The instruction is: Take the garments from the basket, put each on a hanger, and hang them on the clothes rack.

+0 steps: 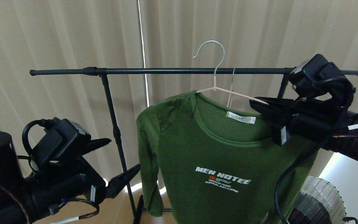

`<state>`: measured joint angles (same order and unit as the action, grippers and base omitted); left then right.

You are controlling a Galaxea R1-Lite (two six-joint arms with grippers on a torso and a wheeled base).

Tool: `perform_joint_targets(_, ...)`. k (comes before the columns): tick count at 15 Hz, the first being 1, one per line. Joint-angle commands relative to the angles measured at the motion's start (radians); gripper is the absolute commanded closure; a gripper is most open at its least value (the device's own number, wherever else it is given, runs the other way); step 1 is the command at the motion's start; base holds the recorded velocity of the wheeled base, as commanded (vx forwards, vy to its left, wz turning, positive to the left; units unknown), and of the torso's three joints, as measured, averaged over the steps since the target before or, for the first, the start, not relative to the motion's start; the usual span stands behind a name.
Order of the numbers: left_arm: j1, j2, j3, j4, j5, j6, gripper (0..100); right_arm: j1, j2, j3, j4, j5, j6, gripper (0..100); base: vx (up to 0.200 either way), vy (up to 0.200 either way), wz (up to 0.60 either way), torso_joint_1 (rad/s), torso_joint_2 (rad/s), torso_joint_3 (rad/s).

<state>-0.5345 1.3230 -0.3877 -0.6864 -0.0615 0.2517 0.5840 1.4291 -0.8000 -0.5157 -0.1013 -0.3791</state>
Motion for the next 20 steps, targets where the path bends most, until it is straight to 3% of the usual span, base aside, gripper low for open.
perform_joint_targets(1, 0.041, 0.022, 0.036, -0.013, -0.050, -0.002, 0, 0.000, -0.052, 0.012, 0.000, 0.005, 0.005, 100, 0.000, 0.000, 0.00, 0.000, 0.00, 0.000)
perform_joint_targets(4, 0.113, 0.081, 0.006, -0.022, -0.054, -0.006, 0, 0.000, -0.098, 0.028, -0.001, 0.025, 0.013, 100, 0.000, 0.000, 0.00, 0.000, 0.00, 0.000)
perform_joint_targets(7, 0.134, 0.117, -0.040, -0.022, -0.055, -0.003, 0, 0.000, -0.133, 0.053, -0.001, 0.129, 0.020, 100, 0.000, 0.000, 0.00, 0.000, 0.00, 0.000)
perform_joint_targets(12, 0.137, 0.137, -0.073, -0.022, -0.055, -0.002, 0, 0.000, -0.136, 0.053, -0.003, 0.133, 0.022, 100, 0.000, 0.000, 0.00, 0.000, 0.00, 0.000)
perform_joint_targets(13, 0.139, 0.137, -0.069, -0.022, -0.054, 0.000, 100, 0.000, -0.138, 0.054, -0.001, 0.133, 0.022, 100, 0.000, 0.000, 0.00, 0.000, 0.00, 0.000)
perform_joint_targets(17, 0.263, 0.134, -0.020, -0.022, -0.054, 0.046, 100, -0.023, -0.142, 0.058, 0.000, 0.121, 0.036, 100, 0.000, 0.000, 0.00, 0.000, 0.00, 0.000)
perform_joint_targets(20, 0.301, 0.139, -0.002, -0.022, -0.054, 0.044, 100, -0.035, -0.144, 0.058, -0.001, 0.121, 0.037, 100, 0.000, 0.000, 0.00, 0.000, 0.00, 0.000)
